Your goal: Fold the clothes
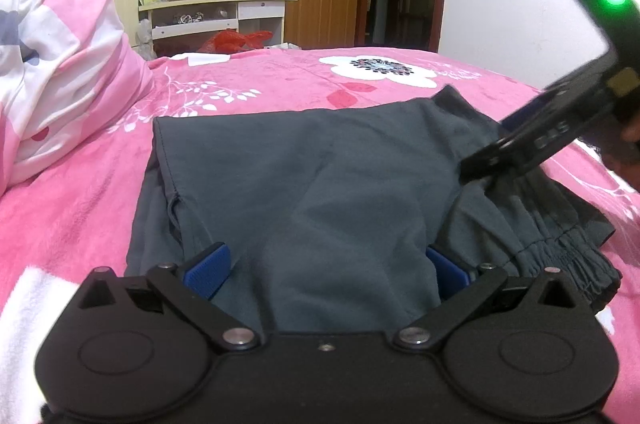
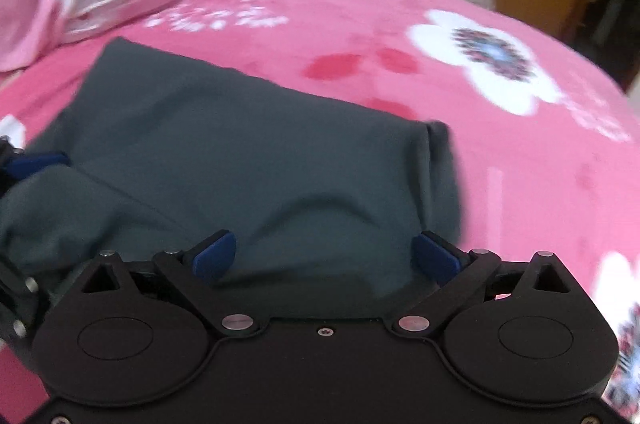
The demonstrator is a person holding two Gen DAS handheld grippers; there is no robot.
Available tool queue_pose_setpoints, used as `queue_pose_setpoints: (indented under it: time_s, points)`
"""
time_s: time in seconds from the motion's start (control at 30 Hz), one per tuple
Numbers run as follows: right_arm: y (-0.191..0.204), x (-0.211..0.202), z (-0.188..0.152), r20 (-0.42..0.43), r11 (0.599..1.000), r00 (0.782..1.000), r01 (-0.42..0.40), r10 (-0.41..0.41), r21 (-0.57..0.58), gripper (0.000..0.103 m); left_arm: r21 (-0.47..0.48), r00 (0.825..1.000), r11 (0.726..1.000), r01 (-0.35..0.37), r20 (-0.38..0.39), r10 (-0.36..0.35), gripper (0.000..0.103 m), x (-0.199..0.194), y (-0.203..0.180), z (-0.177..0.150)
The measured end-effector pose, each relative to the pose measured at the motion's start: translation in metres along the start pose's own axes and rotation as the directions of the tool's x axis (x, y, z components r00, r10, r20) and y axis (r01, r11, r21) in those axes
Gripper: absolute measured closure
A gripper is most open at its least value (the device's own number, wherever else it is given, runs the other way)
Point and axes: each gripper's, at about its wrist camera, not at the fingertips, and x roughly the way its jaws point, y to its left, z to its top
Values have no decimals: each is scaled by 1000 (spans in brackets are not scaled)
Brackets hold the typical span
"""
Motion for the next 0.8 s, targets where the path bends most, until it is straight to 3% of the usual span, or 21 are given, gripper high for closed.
queue_pose_setpoints:
  time_s: [0.1,0.2,0.33,0.4,0.53,0.8]
  points:
    - [2,-6,7,54,999,997,-48,47,13,5,0,1000,1000,0,0,0,0,-2,0,0]
    - [17,-3,26,104,992,987,-117,121,-46,5,0,1000,1000,0,-1,0,0,-3,-1,-1]
    - [34,31,43,18,971,973,-228,230,-79,5,0,1000,1000,0,-1,0,0,-4,-2,-2]
    - [33,45,37,-35,974,977,-211,209,-83,5,1,1000,1000,-1,-1,1,0,-4,-2,-2]
    - [14,36,22,-23,975,981,-194,193,-104,5,1,1000,1000,-1,-2,1,0,-5,-3,-2]
    - [-24,12,1,-42,994,996,-74,78,74,4,0,1000,1000,0,-3,0,0,-4,-4,-2]
